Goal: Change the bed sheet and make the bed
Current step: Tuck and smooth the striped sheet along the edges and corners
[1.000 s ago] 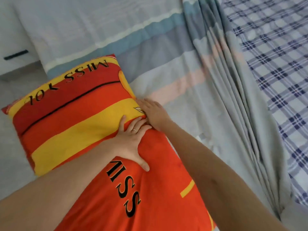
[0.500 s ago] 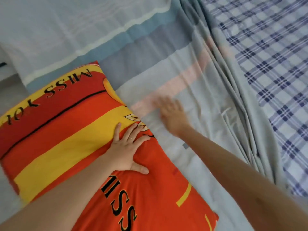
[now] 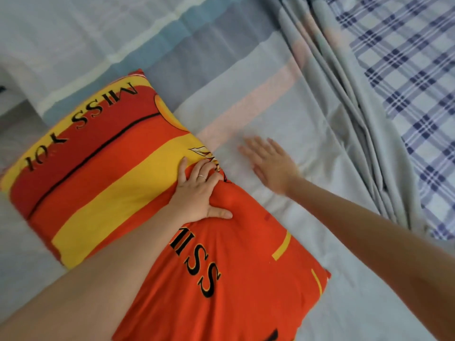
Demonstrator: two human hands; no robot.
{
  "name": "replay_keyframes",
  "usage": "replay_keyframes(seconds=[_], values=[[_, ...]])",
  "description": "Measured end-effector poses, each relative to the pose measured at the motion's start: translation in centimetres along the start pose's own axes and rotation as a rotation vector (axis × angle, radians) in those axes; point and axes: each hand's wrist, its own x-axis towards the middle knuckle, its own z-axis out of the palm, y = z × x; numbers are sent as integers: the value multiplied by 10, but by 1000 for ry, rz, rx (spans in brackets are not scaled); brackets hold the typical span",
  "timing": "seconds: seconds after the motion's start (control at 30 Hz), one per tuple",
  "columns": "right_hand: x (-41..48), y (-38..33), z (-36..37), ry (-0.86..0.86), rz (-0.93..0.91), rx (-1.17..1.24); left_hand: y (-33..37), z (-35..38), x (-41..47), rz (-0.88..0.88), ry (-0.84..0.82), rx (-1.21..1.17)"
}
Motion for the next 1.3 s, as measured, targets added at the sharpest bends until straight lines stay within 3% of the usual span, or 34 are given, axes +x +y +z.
replay_keyframes(seconds=[0.03,0.07,0.1,0.2,0.27,0.33,0.4,0.43,0.5,0.53,0.57,0.6,0.63,0.67,0.7,0.8,0.87,0.93,1.07,1.17,1.23,1.3], values=[[-26,-12,14,-47,-234,-72,1,0,-2,2,38,-2],[-55,-12,27,-120,-310,-119,2,2,-5,0,94,16],[-82,-2,35,-192,-243,-143,3,4,-7,1,160,35],[-142,65,33,-182,462,-98,9,5,-17,78,348,40],[-158,99,16,-260,872,-18,12,7,-21,114,354,48],[-149,89,8,-307,1040,45,21,4,-19,96,330,64],[-124,52,0,-189,1200,245,31,2,-11,39,277,67],[-115,30,-10,-127,1214,402,36,0,-7,1,261,45],[-114,-19,-27,-61,1023,846,43,-5,-2,-85,271,-55],[-119,-51,-44,-166,882,1009,44,-10,-3,-100,309,-108],[-126,-87,-54,-310,717,1065,46,-19,-6,-101,362,-165],[-137,-120,-58,-391,589,942,49,-27,-9,-112,426,-235],[-143,-144,-60,-333,552,752,53,-44,-13,-168,478,-295],[-146,-164,-58,-194,611,638,59,-55,-14,-231,528,-359],[-144,-179,-60,-33,708,719,64,-69,-16,-303,576,-401],[-118,-197,-94,381,904,1357,66,-112,-22,-386,745,-349],[-104,-202,-125,449,919,1730,58,-140,-31,-367,800,-327],[-96,-202,-146,406,900,1955,52,-166,-41,-369,904,-278],[-83,-191,-160,319,959,2094,52,-199,-48,-318,978,-196],[-78,-180,-151,197,1023,2079,57,-192,-34,-251,919,-169],[-75,-168,-140,169,1016,1920,56,-176,-17,-190,843,-165],[-73,-153,-119,172,959,1602,55,-155,-6,-233,601,-164]])
